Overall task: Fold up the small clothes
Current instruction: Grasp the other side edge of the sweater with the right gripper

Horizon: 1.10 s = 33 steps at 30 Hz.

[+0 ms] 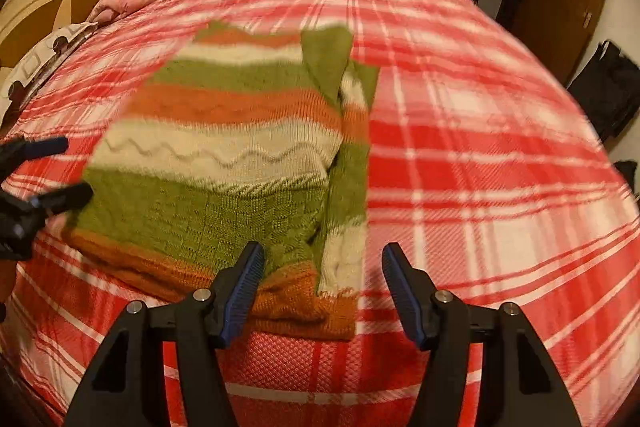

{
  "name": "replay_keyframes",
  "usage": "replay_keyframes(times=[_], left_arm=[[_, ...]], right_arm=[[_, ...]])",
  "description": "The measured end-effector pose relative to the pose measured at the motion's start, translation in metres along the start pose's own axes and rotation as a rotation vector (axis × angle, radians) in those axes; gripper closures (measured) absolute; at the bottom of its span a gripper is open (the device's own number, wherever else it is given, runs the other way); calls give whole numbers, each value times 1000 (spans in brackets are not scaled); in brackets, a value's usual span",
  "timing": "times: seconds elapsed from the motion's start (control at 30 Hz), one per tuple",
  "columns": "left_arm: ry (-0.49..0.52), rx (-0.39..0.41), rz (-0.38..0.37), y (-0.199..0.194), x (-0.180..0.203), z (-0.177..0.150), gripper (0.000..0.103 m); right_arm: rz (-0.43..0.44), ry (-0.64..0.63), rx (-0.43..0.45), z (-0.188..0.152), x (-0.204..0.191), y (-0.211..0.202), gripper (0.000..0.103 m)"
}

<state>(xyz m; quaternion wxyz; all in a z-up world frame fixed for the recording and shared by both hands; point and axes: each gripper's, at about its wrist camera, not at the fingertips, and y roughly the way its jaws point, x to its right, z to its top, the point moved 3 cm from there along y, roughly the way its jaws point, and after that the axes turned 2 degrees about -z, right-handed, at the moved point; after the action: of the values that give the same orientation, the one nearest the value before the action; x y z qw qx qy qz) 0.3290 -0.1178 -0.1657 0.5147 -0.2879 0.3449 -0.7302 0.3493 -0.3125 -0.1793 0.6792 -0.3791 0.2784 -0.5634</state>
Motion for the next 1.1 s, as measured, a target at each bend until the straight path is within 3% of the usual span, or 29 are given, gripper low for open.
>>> replay_keyframes(times=[0.17,0.2,0.23,0.37,0.47,0.5,0.57,0.73,0.87,1.0,1.03,1.1], left_arm=[[-28,-15,-20,10,2,-1,0],[-27,-20,-24,12,5,-2,0],[-25,-20,-28,11,7,-2,0],[7,-17,-27,9,16,-4,0],[6,-20,-35,7,13,-6,0],[3,-21,-37,7,11,-5,0],[0,-24,-38,8,7,-4,0],[1,-25,-56,11,7,-1,0],[2,-20,-68,15,10,1,0],[-13,-36,-90,25,10,2,0],[-14,-37,-90,25,10,2,0],[-17,-35,-87,24,10,1,0]], right_arm=[[16,41,112,54,-3,-20,45],[16,45,106,68,-4,-12,59],[18,59,96,78,-4,-4,64],[8,146,25,119,10,59,65],[87,254,-49,126,23,97,66],[118,282,-41,126,27,101,93],[161,275,-12,127,25,98,93],[70,300,29,119,34,81,94],[14,345,-26,104,57,101,96],[40,307,-17,105,61,100,95],[48,298,-12,105,61,97,93],[37,287,11,104,60,89,69]])
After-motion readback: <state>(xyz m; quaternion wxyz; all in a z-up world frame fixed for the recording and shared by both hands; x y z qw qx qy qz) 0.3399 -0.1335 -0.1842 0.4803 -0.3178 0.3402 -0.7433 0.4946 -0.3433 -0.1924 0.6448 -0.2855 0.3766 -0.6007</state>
